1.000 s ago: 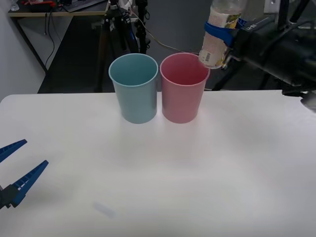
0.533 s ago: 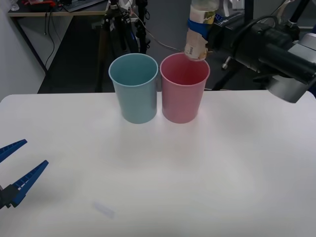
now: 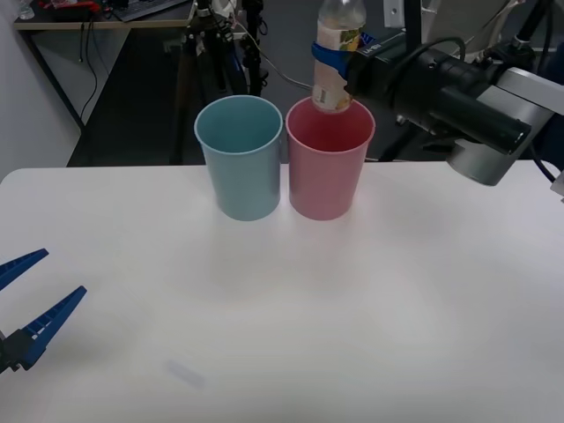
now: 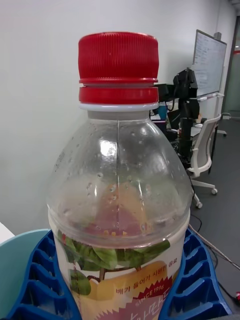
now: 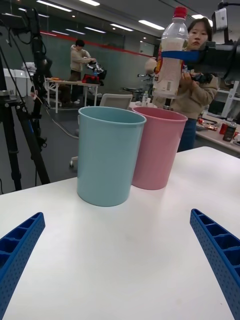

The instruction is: Grasp the object on the table and drop it into the matching bin: aluminum can to the light blue bin, PET bottle to the pink bin.

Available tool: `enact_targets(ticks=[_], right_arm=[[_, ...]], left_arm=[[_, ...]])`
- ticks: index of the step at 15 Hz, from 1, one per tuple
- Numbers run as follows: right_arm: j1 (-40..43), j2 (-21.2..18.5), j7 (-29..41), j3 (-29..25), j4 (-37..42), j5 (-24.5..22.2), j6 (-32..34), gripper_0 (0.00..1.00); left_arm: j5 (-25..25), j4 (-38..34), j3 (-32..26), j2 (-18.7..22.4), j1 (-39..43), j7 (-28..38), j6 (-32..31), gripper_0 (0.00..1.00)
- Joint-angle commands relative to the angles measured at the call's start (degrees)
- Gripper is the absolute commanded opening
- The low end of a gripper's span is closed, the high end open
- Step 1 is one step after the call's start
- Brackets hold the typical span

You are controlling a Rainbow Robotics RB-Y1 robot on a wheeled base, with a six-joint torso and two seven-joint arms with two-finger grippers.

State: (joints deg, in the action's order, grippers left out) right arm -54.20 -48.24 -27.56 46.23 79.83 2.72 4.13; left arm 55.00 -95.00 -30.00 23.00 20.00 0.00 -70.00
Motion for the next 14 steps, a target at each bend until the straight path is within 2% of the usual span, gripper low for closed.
enact_targets(ticks=[1,2,3,4,5,14], right_arm=[[-0.1,1.0,0.2,0.0,-0.8,-1.0,0.0,0.00],[-0.1,1.2,0.0,-0.2,-1.1,-1.4,0.0,0.00],[-0.1,1.3,0.0,-0.3,-1.1,-1.7,0.0,0.16],[-0.1,1.3,0.0,-0.3,-1.2,-1.8,0.0,0.78],[-0.1,1.2,0.2,-0.4,-1.1,-2.0,0.0,1.00],[0.0,0.9,0.7,-0.4,-0.5,-2.1,0.1,1.00]], left_arm=[[0.0,0.0,0.0,0.0,0.0,0.0,0.0,1.00],[0.0,0.0,0.0,0.0,0.0,0.0,0.0,1.00],[0.0,0.0,0.0,0.0,0.0,0.0,0.0,1.00],[0.0,0.0,0.0,0.0,0.0,0.0,0.0,1.00],[0.0,0.0,0.0,0.0,0.0,0.0,0.0,1.00],[0.0,0.0,0.0,0.0,0.0,0.0,0.0,1.00]])
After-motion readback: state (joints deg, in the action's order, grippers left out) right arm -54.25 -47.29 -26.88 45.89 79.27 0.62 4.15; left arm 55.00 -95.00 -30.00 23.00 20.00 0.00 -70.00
